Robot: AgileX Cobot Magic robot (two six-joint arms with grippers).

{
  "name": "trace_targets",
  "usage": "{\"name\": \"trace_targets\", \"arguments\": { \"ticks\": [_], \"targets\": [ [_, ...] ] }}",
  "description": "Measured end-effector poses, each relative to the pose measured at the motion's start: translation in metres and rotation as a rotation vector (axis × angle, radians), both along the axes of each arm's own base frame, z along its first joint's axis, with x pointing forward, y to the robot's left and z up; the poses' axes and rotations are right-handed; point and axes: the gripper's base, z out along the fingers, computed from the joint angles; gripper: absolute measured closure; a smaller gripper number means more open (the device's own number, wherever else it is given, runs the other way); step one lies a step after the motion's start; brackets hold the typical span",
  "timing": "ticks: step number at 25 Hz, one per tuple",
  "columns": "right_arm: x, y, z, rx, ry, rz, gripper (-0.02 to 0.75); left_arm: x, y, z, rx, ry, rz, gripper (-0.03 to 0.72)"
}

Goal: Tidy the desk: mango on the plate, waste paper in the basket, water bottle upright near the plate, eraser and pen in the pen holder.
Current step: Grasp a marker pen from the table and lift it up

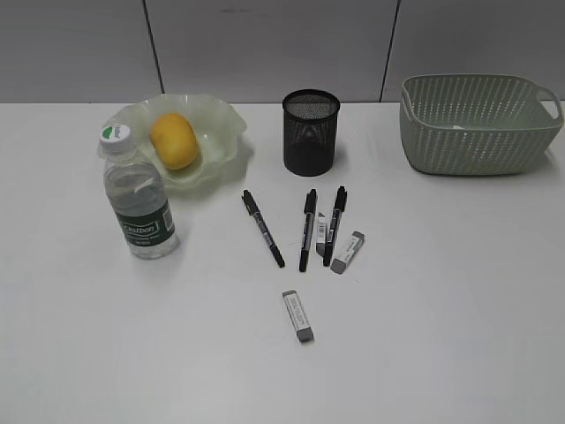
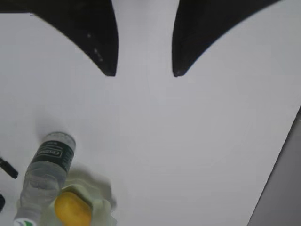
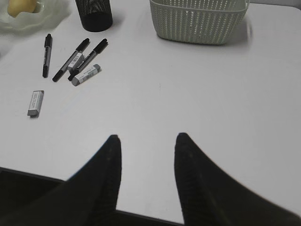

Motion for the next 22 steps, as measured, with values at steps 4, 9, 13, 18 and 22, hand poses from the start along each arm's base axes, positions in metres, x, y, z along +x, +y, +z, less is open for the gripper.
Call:
{"name": "trace_targets", "arguments": {
  "ticks": [4,9,13,18,22],
  "targets": [
    [0.000,0.000,0.000,-0.001,0.000,0.000,0.428,-0.005,-0.002,-0.004,0.003,-0.078,-0.052,0.398],
    [0.019,0.005,0.010,-0.044,0.031,0.016,0.428,-0.011,-0.001,-0.005,-0.003,-0.121,-0.065,0.398],
    [0.087,0.026,0.011,-0.091,0.184,0.028,0.409,-0.012,-0.001,-0.005,-0.005,-0.131,-0.066,0.398],
    [0.191,0.068,-0.016,-0.070,0.422,0.102,0.378,-0.012,-0.001,-0.005,-0.006,-0.133,-0.067,0.398],
    [0.272,0.107,-0.038,-0.072,0.530,0.132,0.376,-0.012,-0.001,-0.005,-0.004,-0.133,-0.069,0.398]
  ]
}}
